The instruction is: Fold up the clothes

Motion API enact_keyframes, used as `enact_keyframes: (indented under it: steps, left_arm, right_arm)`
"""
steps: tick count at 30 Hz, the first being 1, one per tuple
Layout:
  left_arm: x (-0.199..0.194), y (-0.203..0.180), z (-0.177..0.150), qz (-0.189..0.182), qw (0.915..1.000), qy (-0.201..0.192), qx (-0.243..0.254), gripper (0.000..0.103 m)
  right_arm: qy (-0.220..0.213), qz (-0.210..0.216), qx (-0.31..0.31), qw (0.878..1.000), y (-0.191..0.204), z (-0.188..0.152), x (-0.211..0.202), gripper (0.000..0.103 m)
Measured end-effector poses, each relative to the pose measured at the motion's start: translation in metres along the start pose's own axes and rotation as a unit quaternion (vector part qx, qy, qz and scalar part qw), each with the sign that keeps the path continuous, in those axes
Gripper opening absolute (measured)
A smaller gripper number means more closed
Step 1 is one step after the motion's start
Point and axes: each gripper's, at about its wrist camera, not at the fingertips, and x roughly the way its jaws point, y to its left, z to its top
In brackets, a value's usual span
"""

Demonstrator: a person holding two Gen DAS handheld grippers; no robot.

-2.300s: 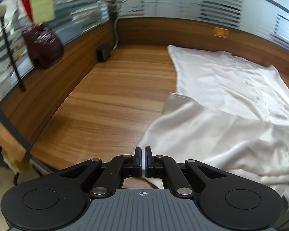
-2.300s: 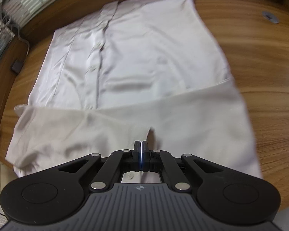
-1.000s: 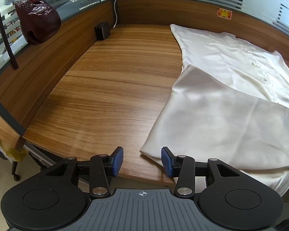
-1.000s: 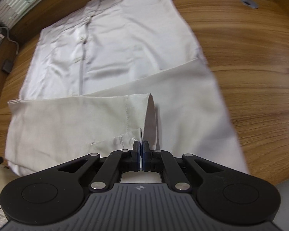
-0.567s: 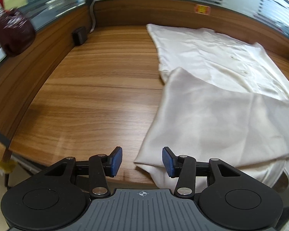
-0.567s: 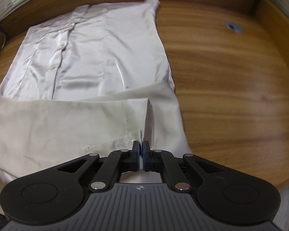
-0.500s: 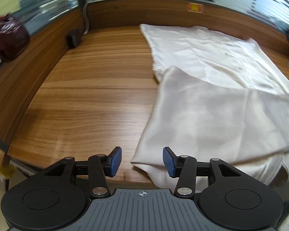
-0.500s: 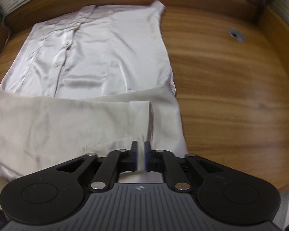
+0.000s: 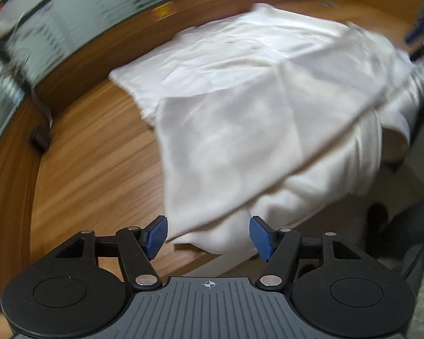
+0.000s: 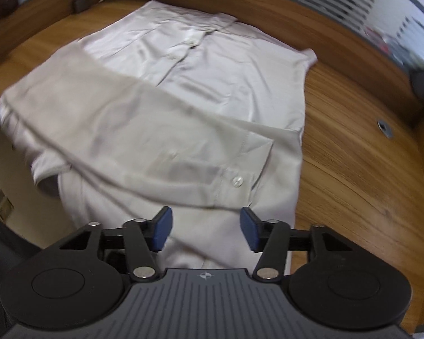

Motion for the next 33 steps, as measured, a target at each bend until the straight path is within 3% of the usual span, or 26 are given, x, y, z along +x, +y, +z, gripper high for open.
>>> enact_keyframes:
  steps: [2,7,14,20,23,27,33]
  left_arm:
    - [0.000,-0.010,-0.006,0.010,0.9987,-0.011,0.048,0.078]
    - [0.008,-0.034,-0.023,0.018,0.9878,-0.027,0.152,0.082]
    - [0.031,-0.059,-0.041,0.055,0.9690,-0.027,0.239,0.087]
    - [0.048,-0.080,-0.048,0.102,0.9435,-0.034,0.314,0.088]
    - [0.054,-0.087,-0.048,0.119,0.9336,-0.046,0.335,0.088]
    - [0.063,-0.099,-0.052,0.139,0.9138,-0.067,0.376,0.088]
    - [0.070,-0.105,-0.052,0.159,0.9094,-0.098,0.372,0.088]
  right_arm:
    - [-0.005,-0.007,-0.016,1.000,0.008,-0.008,-0.002,0.066]
    - [-0.013,-0.027,-0.035,0.999,0.023,-0.028,-0.004,0.077]
    - [-0.007,-0.049,-0.023,0.998,0.035,-0.049,0.000,0.081]
    - [-0.007,-0.055,-0.022,0.998,0.041,-0.054,0.004,0.082]
    - [-0.009,-0.056,-0.021,0.998,0.041,-0.054,0.004,0.084]
    - [-0.010,-0.053,-0.014,0.998,0.037,-0.052,0.004,0.084]
    - [-0.003,-0.053,-0.025,0.998,0.034,-0.049,-0.002,0.084]
